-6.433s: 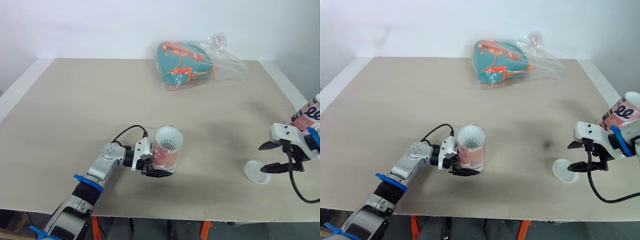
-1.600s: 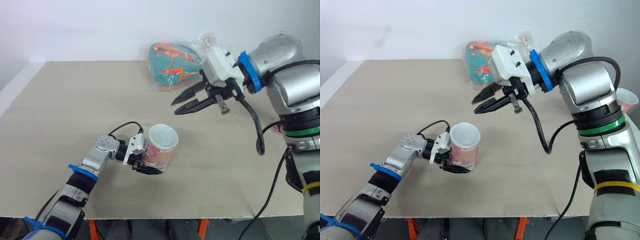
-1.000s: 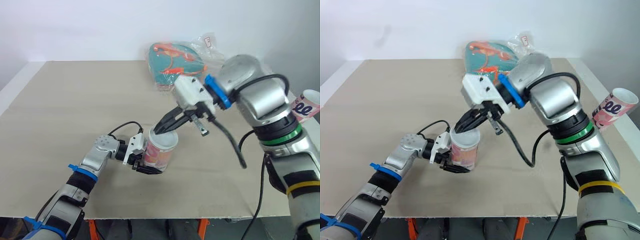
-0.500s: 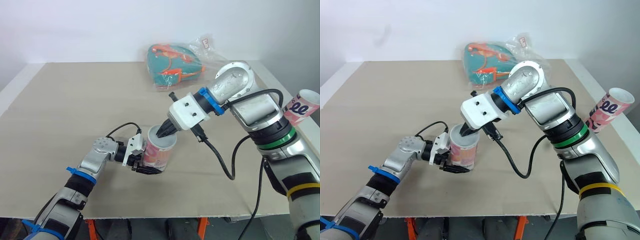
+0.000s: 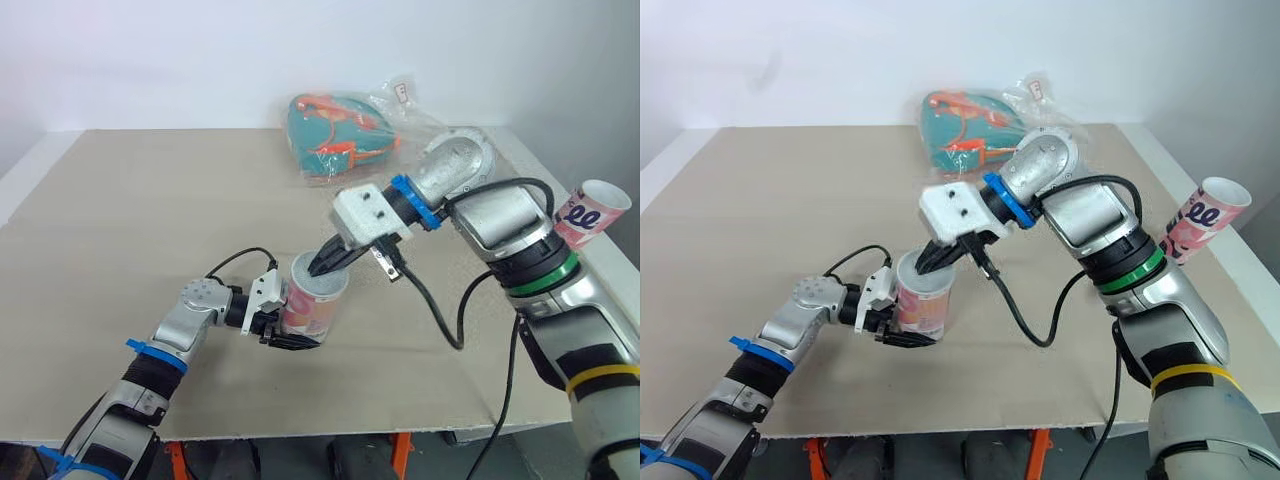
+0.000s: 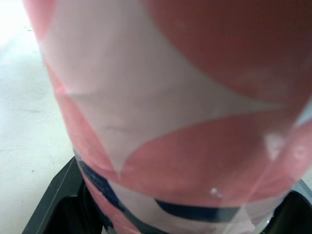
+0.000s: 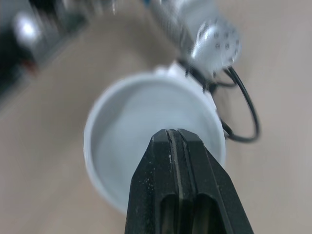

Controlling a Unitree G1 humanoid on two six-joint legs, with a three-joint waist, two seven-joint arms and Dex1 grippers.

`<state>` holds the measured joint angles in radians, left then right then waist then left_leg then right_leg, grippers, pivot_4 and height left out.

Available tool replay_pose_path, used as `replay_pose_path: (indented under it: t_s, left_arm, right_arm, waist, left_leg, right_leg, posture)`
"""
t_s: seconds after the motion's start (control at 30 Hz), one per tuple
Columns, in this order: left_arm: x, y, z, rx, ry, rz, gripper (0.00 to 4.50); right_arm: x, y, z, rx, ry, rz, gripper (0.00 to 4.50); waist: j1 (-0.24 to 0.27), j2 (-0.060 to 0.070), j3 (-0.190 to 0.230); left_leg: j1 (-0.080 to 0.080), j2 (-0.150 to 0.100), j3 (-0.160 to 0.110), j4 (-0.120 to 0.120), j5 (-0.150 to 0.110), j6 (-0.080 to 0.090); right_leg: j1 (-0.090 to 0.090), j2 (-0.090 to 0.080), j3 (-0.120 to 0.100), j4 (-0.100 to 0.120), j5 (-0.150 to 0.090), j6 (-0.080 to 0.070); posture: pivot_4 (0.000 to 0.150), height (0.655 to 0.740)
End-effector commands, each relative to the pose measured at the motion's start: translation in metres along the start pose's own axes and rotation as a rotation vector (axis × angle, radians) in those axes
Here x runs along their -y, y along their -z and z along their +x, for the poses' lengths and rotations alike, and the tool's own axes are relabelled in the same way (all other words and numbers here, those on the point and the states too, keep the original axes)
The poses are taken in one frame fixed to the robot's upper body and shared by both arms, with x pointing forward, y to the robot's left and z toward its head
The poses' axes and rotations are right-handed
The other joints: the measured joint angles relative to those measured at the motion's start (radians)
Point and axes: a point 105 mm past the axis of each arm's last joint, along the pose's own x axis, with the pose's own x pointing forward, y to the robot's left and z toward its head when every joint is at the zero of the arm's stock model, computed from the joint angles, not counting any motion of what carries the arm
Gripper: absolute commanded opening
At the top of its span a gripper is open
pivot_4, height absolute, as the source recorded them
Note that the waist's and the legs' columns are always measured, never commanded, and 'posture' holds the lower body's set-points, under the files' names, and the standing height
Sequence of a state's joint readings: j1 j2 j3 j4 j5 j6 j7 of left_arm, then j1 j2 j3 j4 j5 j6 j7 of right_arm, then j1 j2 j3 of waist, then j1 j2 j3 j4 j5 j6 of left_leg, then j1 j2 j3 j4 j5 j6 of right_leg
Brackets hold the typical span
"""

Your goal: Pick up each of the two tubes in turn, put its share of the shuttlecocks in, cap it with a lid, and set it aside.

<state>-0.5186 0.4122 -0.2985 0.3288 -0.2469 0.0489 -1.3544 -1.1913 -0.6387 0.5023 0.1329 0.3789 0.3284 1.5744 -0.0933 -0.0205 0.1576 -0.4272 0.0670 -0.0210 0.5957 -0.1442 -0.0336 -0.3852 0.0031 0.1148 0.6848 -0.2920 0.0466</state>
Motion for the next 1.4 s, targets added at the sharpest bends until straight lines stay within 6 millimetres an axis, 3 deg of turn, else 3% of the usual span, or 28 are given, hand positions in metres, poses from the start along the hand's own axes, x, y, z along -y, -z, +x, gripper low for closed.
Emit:
replay_pose_path:
  t_s: [0.03, 0.27, 0.3, 0.43, 0.67, 0.8, 1.0, 1.17, 1.4]
  left_arm:
    - [0.002, 0.022, -0.008, -0.064, -0.035, -0.072, 3.07]
    - [0.003, 0.016, -0.002, -0.014, -0.029, -0.061, 3.07]
    - [0.003, 0.015, -0.002, -0.011, -0.026, -0.063, 3.07]
    - [0.006, 0.01, -0.002, 0.019, 0.0, -0.052, 4.46]
    - [0.017, 0.018, -0.019, -0.049, 0.045, -0.022, 4.46]
    - [0.022, 0.025, -0.044, -0.108, 0.034, -0.048, 4.46]
    - [0.026, 0.034, -0.088, -0.207, -0.061, -0.042, 4.46]
    - [0.03, 0.01, -0.113, -0.129, -0.179, -0.029, 4.46]
    - [0.056, -0.032, -0.113, 0.003, -0.225, -0.007, 4.46]
  right_arm:
    - [-0.006, -0.023, -0.042, 0.091, 0.054, 0.027, 0.95]
    - [-0.033, -0.007, -0.071, 0.084, 0.174, 0.124, 4.39]
    - [-0.035, -0.006, -0.073, 0.093, 0.192, 0.137, 4.47]
    - [-0.044, 0.002, -0.08, 0.111, 0.308, 0.207, 4.5]
    - [-0.062, 0.014, -0.076, 0.11, 0.39, 0.284, 4.5]
    - [-0.069, 0.019, -0.072, 0.096, 0.414, 0.315, 4.5]
    - [-0.081, 0.047, -0.061, -0.006, 0.413, 0.344, 4.5]
    - [-0.101, 0.076, -0.038, -0.073, 0.342, 0.374, 4.5]
    - [-0.1, 0.087, -0.003, 0.035, 0.352, 0.421, 4.5]
  waist:
    - [0.006, 0.0, 0.0]
    - [0.015, 0.001, 0.001]
    - [0.015, 0.003, 0.002]
    - [0.016, 0.005, 0.004]
    - [0.015, 0.008, 0.005]
    - [0.015, 0.008, 0.005]
    - [0.015, 0.008, 0.005]
    - [0.015, 0.007, 0.006]
    - [0.02, 0.002, 0.014]
  left_leg:
    - [-0.003, 0.0, 0.0, 0.0, 0.0, 0.0]
    - [-0.008, -0.002, -0.002, 0.0, -0.005, 0.002]
    - [-0.009, -0.002, -0.003, 0.0, -0.005, 0.002]
    - [-0.009, -0.002, -0.003, 0.003, -0.004, 0.002]
    - [-0.01, -0.003, -0.003, 0.003, -0.005, 0.002]
    - [-0.01, -0.002, -0.004, 0.002, -0.005, 0.002]
    - [-0.01, -0.002, -0.004, 0.002, -0.005, 0.001]
    - [-0.009, -0.001, -0.001, 0.002, -0.005, 0.001]
    - [-0.012, -0.003, -0.001, 0.003, -0.007, -0.001]
  right_leg:
    - [-0.003, 0.0, 0.0, 0.0, 0.001, 0.001]
    - [-0.006, 0.001, 0.0, -0.001, -0.003, 0.0]
    - [-0.005, 0.001, 0.0, -0.001, -0.004, 0.002]
    - [-0.005, 0.002, 0.0, -0.001, -0.005, 0.007]
    - [-0.006, 0.001, 0.001, -0.001, -0.005, 0.008]
    - [-0.006, 0.003, 0.001, -0.001, -0.007, 0.008]
    - [-0.006, 0.002, 0.001, -0.001, -0.007, 0.008]
    - [-0.006, 0.0, 0.001, -0.001, -0.007, 0.008]
    - [-0.007, -0.002, 0.001, -0.001, -0.009, 0.01]
  posture:
    - [0.15, 0.74]
    - [0.15, 0.74]
    - [0.15, 0.74]
    - [0.15, 0.74]
    - [0.15, 0.74]
    - [0.15, 0.74]
    - [0.15, 0.74]
    - [0.15, 0.74]
    - [0.15, 0.74]
